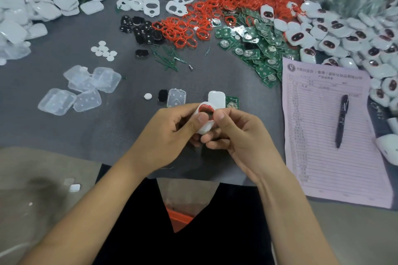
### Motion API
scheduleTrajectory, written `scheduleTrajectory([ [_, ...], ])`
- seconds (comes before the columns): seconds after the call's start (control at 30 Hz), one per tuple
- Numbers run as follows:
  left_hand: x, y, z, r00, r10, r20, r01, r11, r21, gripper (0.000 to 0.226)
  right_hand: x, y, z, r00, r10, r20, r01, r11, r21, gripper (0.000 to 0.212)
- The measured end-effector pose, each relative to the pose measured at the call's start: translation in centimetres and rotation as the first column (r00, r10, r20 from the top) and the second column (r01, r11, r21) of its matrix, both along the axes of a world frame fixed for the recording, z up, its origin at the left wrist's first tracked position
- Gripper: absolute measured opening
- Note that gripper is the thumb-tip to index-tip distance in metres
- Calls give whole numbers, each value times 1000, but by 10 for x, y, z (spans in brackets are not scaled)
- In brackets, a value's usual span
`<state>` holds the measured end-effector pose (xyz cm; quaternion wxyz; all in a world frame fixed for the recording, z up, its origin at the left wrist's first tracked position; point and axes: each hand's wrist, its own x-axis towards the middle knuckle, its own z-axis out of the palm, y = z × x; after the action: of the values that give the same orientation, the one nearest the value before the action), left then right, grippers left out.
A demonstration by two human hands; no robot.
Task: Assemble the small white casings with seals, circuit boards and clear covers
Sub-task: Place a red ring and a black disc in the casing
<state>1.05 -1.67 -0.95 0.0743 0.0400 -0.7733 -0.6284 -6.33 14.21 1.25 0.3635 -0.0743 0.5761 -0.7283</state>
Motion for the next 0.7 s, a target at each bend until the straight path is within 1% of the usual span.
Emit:
scheduleTrajectory([
  [0.17,0,-1,-2,999,41,32,-42,999,22,23,-1,-1,-1,1000,-12,0,12,1000,-3,19],
  [0.3,0,-3,-3,998,53,37,-50,997,-65,26,0,-4,0,999,-42,-20,43,997,62,19],
  [0.33,0,-2,-2,998,57,39,-54,995,-79,27,0,-4,1,998,-52,-25,54,995,79,20],
  [0.43,-1,-1,-1,998,66,10,-64,989,-131,28,2,-6,4,995,-83,-48,87,990,109,35],
  [0.53,-1,-2,1,998,69,6,-68,993,-94,24,1,-7,7,997,-79,-5,79,993,89,38],
  [0.63,-1,-2,3,998,70,-10,-70,996,-49,18,-1,-8,11,995,-65,71,62,997,52,25],
  [0.7,-1,-2,3,998,59,-20,-60,996,-61,18,-2,-9,12,996,-44,77,40,998,56,28],
])
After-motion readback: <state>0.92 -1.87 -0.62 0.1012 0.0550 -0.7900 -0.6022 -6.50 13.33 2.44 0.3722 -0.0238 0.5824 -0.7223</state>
